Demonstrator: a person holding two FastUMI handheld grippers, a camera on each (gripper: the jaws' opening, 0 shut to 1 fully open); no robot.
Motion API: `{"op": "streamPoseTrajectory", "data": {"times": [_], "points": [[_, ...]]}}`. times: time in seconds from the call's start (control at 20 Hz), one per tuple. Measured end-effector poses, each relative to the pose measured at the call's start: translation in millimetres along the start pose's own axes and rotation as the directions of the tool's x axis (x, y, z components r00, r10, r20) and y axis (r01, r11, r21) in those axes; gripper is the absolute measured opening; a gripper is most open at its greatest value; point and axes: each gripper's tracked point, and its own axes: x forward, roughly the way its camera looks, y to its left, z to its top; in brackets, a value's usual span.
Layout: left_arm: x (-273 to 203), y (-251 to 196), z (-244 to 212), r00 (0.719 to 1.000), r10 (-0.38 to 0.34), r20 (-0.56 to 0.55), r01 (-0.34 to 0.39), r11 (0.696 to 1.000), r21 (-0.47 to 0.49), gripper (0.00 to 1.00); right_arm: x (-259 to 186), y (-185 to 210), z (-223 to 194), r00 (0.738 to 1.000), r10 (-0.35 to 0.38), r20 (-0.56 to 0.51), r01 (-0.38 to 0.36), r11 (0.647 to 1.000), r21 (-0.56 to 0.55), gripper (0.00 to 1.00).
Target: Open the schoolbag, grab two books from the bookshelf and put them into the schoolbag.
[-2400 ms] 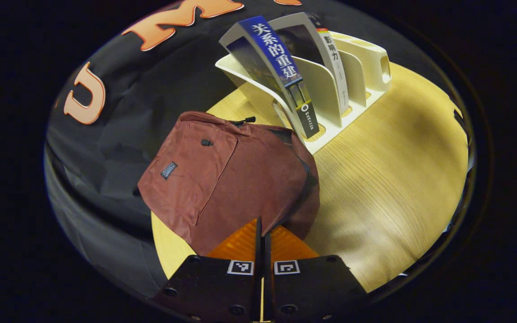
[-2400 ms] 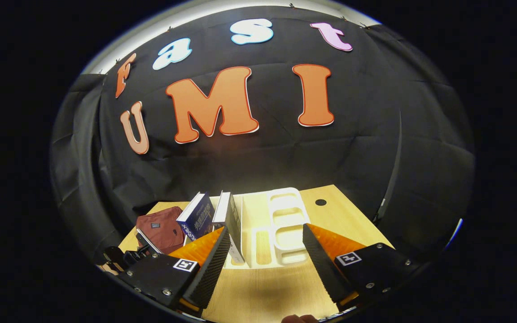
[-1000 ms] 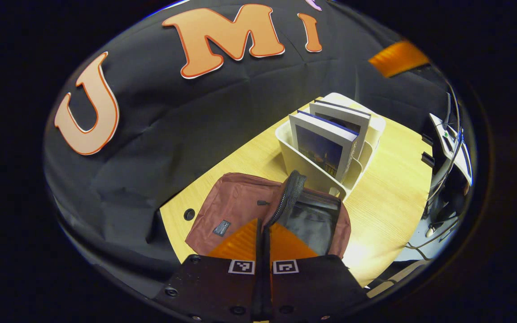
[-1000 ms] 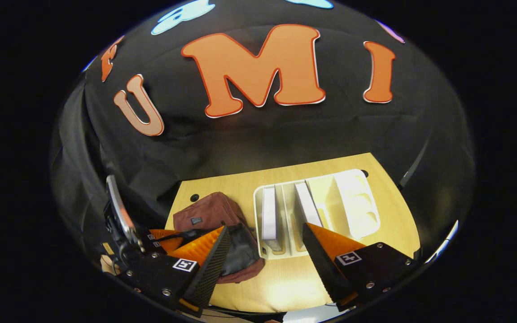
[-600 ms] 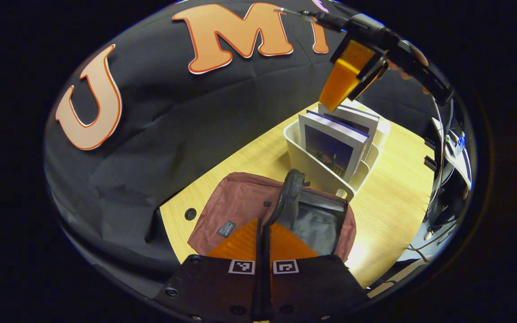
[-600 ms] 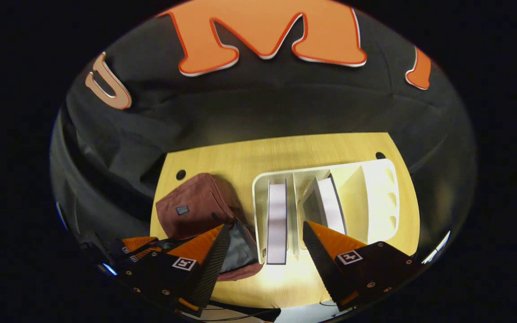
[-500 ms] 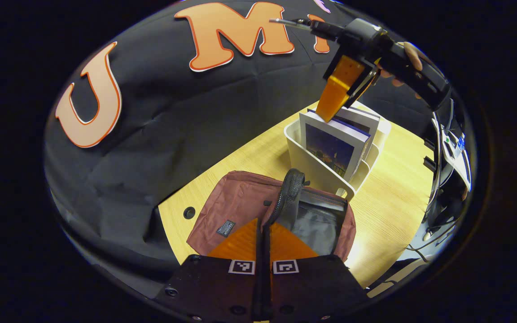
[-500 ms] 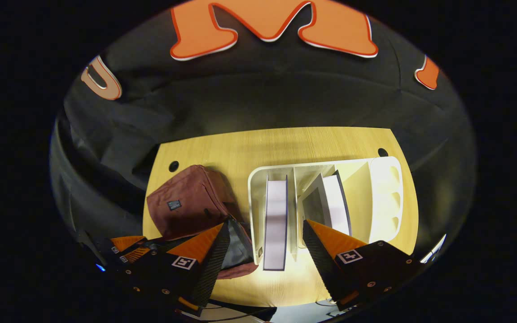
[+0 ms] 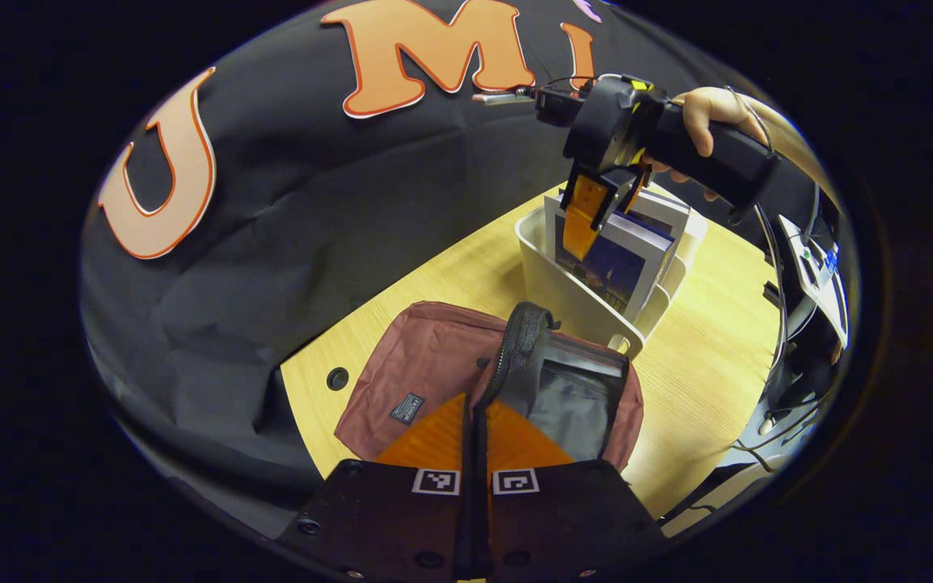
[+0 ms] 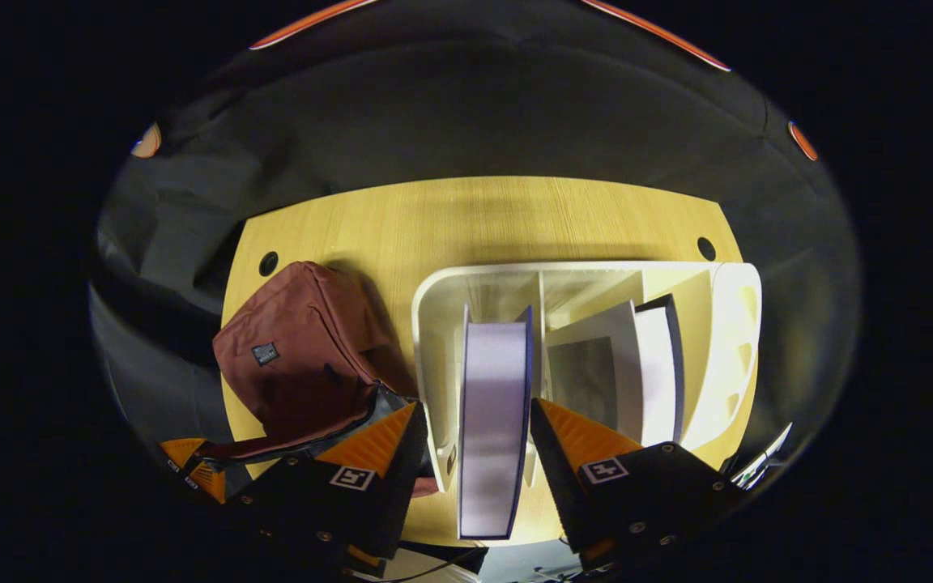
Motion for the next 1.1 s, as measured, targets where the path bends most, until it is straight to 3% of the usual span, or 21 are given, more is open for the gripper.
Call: {"op": "streamPoseTrajectory", "data": {"times": [0.1,0.2,0.6,1.1], "points": [[1,1,-3,1.0,-0.001,-0.006,0.001,1.0,-0.005,0.01,8,-2,-3,1.0,-0.008,-0.017,0.009,1.0,0.025,0.69],[1,0,-4,1.0,-0.003,-0.008,0.003,1.0,-0.006,0.01,7,-5,-2,1.0,-0.008,-0.006,0.008,0.999,0.041,0.39],[2,-2,-9,1.0,-0.01,-0.015,0.01,1.0,-0.01,0.01,-40,-3,4,0.998,0.008,0.068,-0.011,0.998,0.058,0.36],[3,-11,-15,1.0,-0.021,-0.016,0.021,1.0,0.007,0.01,-172,-9,-2,0.96,0.016,0.281,-0.045,0.994,0.097,0.36]]}}
